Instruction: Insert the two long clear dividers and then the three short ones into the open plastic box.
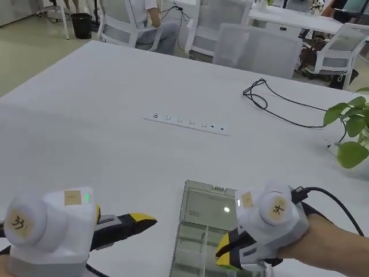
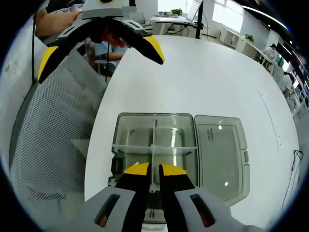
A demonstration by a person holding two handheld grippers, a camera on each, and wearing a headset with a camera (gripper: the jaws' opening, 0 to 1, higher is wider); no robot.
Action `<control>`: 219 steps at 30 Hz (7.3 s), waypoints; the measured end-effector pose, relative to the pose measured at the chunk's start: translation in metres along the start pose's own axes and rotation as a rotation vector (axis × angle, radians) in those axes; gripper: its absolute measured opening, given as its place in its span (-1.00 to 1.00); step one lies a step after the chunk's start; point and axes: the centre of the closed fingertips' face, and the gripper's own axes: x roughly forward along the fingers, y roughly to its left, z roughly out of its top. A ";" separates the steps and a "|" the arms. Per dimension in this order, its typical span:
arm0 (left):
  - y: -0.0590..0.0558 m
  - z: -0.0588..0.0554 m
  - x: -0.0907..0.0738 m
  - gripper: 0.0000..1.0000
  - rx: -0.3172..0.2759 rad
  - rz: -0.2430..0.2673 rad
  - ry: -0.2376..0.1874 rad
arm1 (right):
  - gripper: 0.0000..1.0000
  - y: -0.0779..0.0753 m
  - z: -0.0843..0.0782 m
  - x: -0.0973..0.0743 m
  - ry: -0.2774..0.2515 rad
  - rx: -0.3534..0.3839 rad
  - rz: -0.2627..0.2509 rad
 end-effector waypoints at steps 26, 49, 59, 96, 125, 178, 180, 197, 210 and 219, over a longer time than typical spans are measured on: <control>0.001 0.001 -0.006 0.99 0.013 0.015 0.011 | -0.42 -0.011 0.000 -0.088 -0.235 0.207 -0.118; 0.002 0.002 -0.005 1.00 0.017 0.014 0.019 | -0.06 0.002 -0.106 -0.129 -0.035 0.212 -0.154; 0.004 0.001 -0.006 1.00 0.010 0.020 0.020 | 0.04 0.012 -0.166 -0.123 0.147 0.168 -0.112; 0.007 0.001 -0.006 1.00 -0.002 0.029 0.030 | -0.22 0.005 -0.258 -0.096 0.385 0.032 -0.050; 0.008 0.006 -0.009 0.97 0.001 0.023 0.017 | -0.34 0.007 -0.220 -0.103 0.334 0.014 -0.137; -0.046 0.086 0.046 -0.16 -0.359 -0.063 -0.080 | -0.34 0.051 0.038 -0.153 0.019 -0.065 -0.540; -0.049 0.084 0.048 -0.20 -0.368 -0.067 -0.070 | -0.34 0.052 0.040 -0.152 0.021 -0.073 -0.544; -0.060 0.068 0.060 -0.70 -0.431 -0.091 -0.031 | -0.34 0.059 0.063 -0.145 0.038 -0.155 -0.537; -0.065 0.067 0.061 -1.00 -0.449 -0.113 -0.034 | -0.34 0.062 0.068 -0.141 0.053 -0.182 -0.525; -0.067 0.064 0.061 -1.00 -0.462 -0.115 -0.025 | -0.34 0.065 0.068 -0.138 0.057 -0.186 -0.516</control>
